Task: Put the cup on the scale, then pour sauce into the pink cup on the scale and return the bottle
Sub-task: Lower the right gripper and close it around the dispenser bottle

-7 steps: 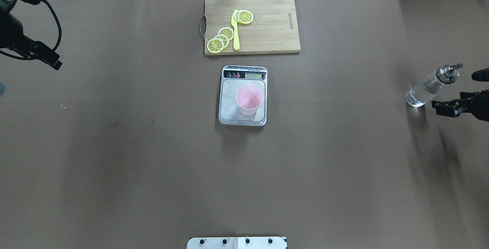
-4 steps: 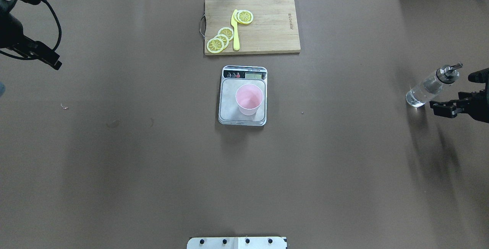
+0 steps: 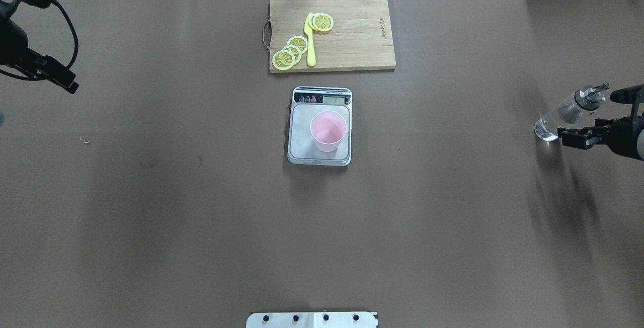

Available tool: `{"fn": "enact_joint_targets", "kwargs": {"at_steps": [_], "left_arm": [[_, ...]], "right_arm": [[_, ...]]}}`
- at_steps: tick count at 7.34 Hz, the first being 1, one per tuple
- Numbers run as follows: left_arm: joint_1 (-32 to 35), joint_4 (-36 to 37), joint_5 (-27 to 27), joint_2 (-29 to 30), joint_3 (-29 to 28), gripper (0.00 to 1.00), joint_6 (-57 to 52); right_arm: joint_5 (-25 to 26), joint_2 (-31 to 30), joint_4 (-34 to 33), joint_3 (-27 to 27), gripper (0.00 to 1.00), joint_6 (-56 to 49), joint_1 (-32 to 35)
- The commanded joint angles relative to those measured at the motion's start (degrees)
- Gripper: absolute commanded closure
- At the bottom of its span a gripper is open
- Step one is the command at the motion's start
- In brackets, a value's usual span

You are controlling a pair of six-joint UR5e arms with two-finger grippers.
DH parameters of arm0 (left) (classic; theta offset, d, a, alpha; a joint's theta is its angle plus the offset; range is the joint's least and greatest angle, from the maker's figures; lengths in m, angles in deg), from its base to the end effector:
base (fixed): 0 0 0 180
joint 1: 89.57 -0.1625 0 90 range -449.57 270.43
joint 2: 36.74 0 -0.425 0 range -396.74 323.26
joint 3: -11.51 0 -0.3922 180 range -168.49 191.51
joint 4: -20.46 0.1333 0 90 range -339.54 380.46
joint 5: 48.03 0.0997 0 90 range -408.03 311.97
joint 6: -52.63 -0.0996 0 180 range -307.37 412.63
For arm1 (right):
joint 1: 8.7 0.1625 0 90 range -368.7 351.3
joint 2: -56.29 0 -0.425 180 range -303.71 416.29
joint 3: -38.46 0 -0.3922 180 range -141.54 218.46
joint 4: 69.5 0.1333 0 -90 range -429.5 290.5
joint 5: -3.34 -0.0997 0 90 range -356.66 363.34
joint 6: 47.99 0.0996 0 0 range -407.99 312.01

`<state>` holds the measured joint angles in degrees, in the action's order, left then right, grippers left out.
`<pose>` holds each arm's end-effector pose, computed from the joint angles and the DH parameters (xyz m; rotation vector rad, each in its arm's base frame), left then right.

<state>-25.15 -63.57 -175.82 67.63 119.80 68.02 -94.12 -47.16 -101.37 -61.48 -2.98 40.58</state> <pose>0.1766 -0.5364 0.3881 0.1944 0.7662 0.3221 -0.1898 -0.4051 0.5757 0.6158 -0.7355 0.0070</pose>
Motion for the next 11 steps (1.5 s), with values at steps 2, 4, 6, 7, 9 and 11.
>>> {"fn": "enact_joint_targets", "kwargs": {"at_steps": [2, 4, 6, 7, 9, 11], "left_arm": [[0.1, -0.1, 0.0, 0.0, 0.1, 0.03, 0.0], [0.1, 0.0, 0.0, 0.0, 0.0, 0.03, 0.0], [0.2, 0.0, 0.0, 0.0, 0.0, 0.03, 0.0], [0.2, 0.0, 0.0, 0.0, 0.0, 0.03, 0.0], [0.1, 0.0, 0.0, 0.0, -0.1, 0.03, 0.0], [0.2, 0.0, 0.0, 0.0, -0.1, 0.03, 0.0]], "right_arm": [[0.0, 0.4, 0.0, 1.5, 0.06, -0.2, 0.0], [0.2, 1.5, -0.1, 2.2, 0.06, -0.1, 0.0], [1.2, 2.3, 0.0, 3.4, 0.06, -0.1, 0.0], [1.9, 3.1, -0.1, 3.7, 0.06, -0.1, -0.1], [2.5, 4.9, 0.0, 6.5, 0.06, 0.0, 0.0], [2.6, 4.8, 0.0, 6.9, 0.06, 0.5, -0.1]]}}
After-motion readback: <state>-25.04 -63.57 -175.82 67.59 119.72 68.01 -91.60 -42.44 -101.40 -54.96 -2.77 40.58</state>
